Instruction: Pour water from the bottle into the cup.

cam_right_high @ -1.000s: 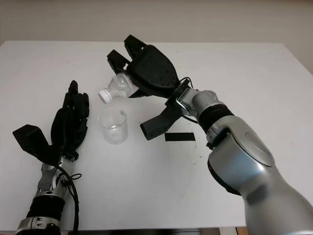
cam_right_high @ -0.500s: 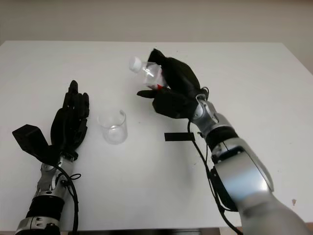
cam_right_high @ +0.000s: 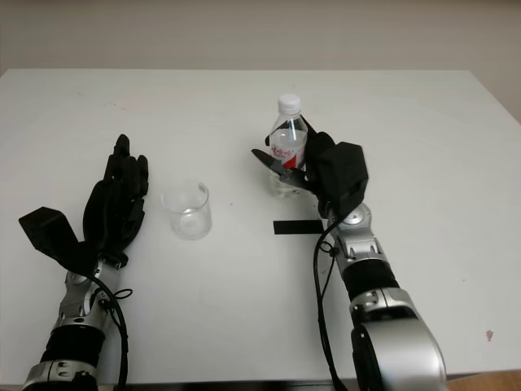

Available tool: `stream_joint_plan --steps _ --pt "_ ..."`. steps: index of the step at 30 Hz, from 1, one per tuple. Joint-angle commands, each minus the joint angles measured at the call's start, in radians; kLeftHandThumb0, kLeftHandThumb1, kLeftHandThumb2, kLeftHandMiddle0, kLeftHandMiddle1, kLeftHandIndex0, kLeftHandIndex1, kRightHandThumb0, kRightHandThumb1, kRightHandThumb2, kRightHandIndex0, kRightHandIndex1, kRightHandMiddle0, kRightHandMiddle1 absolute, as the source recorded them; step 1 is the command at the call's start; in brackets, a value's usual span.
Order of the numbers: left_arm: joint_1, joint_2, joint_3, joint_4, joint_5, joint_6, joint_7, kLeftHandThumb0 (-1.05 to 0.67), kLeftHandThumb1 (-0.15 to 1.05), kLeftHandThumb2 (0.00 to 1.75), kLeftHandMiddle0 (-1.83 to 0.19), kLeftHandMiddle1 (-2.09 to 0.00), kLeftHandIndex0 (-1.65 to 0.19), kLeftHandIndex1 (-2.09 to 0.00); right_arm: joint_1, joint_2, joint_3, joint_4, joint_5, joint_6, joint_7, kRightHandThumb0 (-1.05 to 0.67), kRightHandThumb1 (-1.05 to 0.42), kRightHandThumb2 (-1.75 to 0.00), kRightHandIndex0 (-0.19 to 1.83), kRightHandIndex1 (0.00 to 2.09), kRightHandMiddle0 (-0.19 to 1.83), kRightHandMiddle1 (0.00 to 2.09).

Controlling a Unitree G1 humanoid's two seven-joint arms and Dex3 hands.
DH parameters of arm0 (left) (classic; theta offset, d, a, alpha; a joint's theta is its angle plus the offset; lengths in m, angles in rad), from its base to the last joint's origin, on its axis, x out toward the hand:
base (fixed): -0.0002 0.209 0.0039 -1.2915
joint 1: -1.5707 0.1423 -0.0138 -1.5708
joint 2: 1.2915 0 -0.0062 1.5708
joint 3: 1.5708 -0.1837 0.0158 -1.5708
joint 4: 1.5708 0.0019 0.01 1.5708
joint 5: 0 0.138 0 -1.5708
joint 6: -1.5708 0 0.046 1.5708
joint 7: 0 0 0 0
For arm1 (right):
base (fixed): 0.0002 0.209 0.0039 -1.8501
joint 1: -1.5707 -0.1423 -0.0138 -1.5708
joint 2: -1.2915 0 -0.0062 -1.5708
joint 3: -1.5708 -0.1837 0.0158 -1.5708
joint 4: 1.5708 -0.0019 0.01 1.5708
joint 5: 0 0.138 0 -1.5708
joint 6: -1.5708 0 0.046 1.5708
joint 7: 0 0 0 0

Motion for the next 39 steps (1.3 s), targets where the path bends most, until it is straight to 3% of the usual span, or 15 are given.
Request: stream_joint_plan --steps 1,7,12,33,39 --pt "0.019 -0.003 0.002 0.003 -0.004 0.004 0.002 -0.72 1.05 0.49 0.17 -0.05 0.19 -0.05 0.036 0.006 -0.018 -0.112 0.018 0.048 0.002 -0.39 -1.05 -0.47 1.33 2.09 0.96 2.09" --pt "0.028 0.004 0.003 -0.010 -0.006 0.016 0.001 -0.73 1.05 0.48 0.17 -0.05 0.18 -0.05 0.127 0.018 -0.041 -0.328 0.043 0.187 -0.013 -0.39 -1.05 -0.46 1.37 2.09 0.97 2.09" --pt "0.029 0.004 0.004 -0.016 -0.008 0.020 0.000 -0.72 1.05 0.47 0.17 -0.05 0.18 -0.05 0.162 0.015 -0.045 -0.396 0.038 0.239 -0.015 -0.38 -1.05 -0.45 1.37 2.09 0.96 2.09" --pt "0.056 0.005 0.004 -0.066 -0.011 0.041 0.014 -0.72 1.05 0.47 0.16 -0.05 0.17 -0.06 0.182 0.029 -0.016 -0.313 -0.041 0.224 -0.025 -0.39 -1.05 -0.46 1.38 2.09 0.98 2.09" --pt "0.055 0.011 0.005 -0.068 -0.014 0.045 0.009 -0.72 1.05 0.47 0.16 -0.06 0.16 -0.06 0.202 0.030 -0.020 -0.376 -0.026 0.297 -0.011 -0.40 -1.05 -0.46 1.41 2.09 1.05 2.09"
